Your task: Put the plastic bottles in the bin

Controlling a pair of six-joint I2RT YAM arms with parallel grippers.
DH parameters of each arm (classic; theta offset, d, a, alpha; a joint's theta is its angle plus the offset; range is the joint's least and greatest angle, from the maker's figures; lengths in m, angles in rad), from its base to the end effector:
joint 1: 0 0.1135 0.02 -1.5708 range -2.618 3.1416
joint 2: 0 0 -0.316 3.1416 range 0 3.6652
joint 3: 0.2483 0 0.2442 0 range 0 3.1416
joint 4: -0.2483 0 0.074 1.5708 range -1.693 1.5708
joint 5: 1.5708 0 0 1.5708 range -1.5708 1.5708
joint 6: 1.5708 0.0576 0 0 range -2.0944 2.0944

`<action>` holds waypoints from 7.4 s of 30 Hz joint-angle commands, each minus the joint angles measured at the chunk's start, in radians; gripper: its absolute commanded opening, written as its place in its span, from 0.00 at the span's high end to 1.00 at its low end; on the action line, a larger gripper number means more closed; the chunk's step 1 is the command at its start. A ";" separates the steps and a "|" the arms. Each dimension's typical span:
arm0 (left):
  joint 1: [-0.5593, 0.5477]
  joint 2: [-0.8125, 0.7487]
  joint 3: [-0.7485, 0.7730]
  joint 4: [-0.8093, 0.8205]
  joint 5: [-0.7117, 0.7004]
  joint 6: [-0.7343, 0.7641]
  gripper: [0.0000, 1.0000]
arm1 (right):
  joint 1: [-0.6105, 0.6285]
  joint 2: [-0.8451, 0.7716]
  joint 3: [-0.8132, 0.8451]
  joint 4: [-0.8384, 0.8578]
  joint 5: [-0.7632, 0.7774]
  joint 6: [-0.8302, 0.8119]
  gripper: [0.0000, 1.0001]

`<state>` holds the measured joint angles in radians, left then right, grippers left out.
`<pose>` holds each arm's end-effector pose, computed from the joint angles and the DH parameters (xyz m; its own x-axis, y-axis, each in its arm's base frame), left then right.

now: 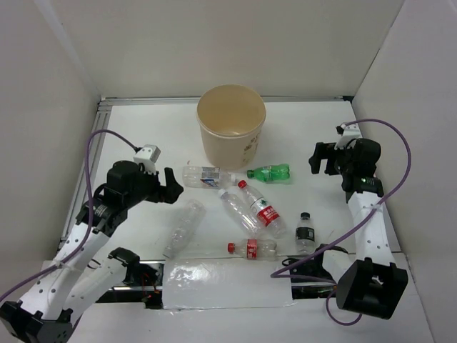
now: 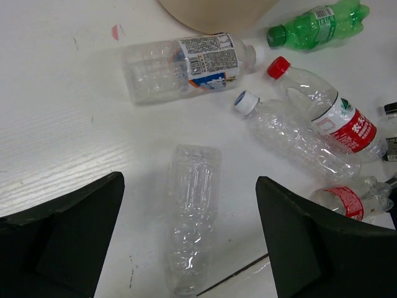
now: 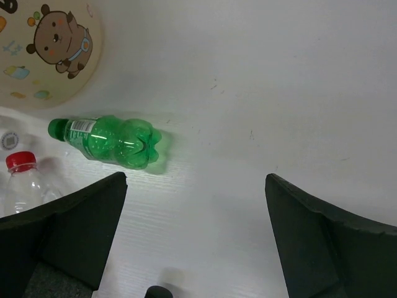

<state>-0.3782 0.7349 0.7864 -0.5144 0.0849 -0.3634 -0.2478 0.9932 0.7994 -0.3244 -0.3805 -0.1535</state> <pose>0.1250 -0.0549 0.3388 -0.5437 -0.1651 -0.8229 0.2623 0.8979 -0.3534 0.2011 -0.0288 0.3284 -0.4615 -0.0297 -0.8866 -0.1574 0.9863 0.0490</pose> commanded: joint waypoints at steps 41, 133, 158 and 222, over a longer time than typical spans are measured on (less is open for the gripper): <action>-0.376 0.790 0.220 -0.191 -0.260 -0.163 0.06 | -0.051 0.186 0.044 -0.122 -0.256 -0.307 0.13; -0.248 0.185 -0.052 0.231 -0.289 -0.764 0.00 | 0.048 0.248 0.507 -0.593 -0.773 -1.344 0.99; 0.048 0.626 0.102 0.131 -0.051 -1.252 0.00 | 0.544 0.718 1.042 -0.136 -0.359 -1.139 0.08; -0.240 1.019 1.123 0.304 -0.537 -0.145 0.00 | 0.534 0.372 0.043 -0.076 -0.299 -0.078 0.12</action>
<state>-0.6163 1.7828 1.8599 -0.1989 -0.3637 -0.5743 0.2394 1.3373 0.8516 -0.4866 -0.7681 -0.2981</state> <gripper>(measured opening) 0.992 0.879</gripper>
